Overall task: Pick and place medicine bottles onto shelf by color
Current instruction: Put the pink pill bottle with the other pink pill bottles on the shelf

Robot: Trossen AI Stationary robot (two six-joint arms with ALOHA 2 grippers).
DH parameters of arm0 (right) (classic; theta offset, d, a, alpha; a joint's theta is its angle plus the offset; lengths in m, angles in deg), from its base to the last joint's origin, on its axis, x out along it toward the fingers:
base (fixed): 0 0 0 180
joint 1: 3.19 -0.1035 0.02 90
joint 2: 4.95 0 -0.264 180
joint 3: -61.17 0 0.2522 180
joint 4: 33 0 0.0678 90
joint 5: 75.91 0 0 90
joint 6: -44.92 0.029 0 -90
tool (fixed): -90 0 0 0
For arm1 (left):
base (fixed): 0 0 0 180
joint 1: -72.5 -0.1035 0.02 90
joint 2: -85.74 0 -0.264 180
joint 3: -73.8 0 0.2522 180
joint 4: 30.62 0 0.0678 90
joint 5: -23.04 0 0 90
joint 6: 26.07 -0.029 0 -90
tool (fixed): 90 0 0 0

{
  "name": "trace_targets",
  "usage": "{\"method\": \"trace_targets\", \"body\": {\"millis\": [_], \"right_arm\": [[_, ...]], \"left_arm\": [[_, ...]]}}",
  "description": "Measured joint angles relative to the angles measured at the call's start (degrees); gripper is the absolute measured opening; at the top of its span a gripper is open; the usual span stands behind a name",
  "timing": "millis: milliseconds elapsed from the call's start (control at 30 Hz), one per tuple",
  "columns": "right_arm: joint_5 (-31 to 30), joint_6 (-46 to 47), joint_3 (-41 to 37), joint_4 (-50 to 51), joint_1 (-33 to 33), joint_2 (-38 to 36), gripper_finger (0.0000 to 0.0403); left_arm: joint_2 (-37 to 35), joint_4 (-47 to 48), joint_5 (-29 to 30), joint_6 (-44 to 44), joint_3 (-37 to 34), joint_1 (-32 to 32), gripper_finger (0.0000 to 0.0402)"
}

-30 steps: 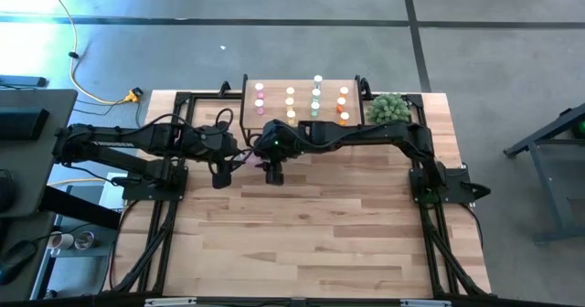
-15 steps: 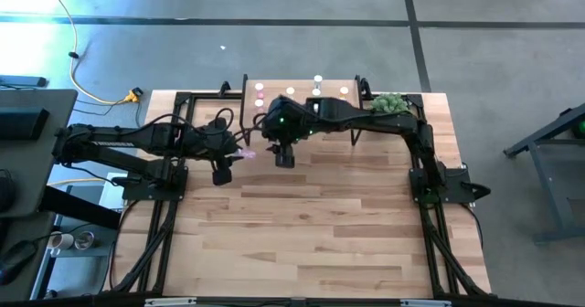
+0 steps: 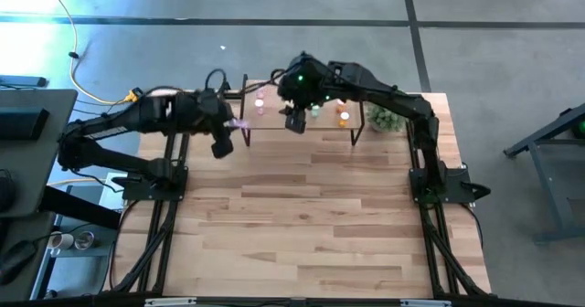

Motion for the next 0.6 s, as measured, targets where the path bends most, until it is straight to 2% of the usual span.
{"method": "trace_targets", "body": {"millis": [300, 467, 600], "right_arm": [[-0.26, 2.69, -0.07, 2.32, 3.39, 0.13, 0.0181], [-0.24, 3.88, -0.07, 3.26, 3.64, 0.15, 0.0181], [-0.2, 3.86, -0.09, 4.27, 3.5, 0.16, 0.0181]], "left_arm": [[10.49, 11.03, -1.72, -0.63, 13.74, -9.2, 0.0113], [17.65, 16.61, -5.82, 1.13, 20.63, -11.42, 0.0113], [22.96, 21.86, -6.69, 1.09, 26.61, -11.47, 0.0113]]}}
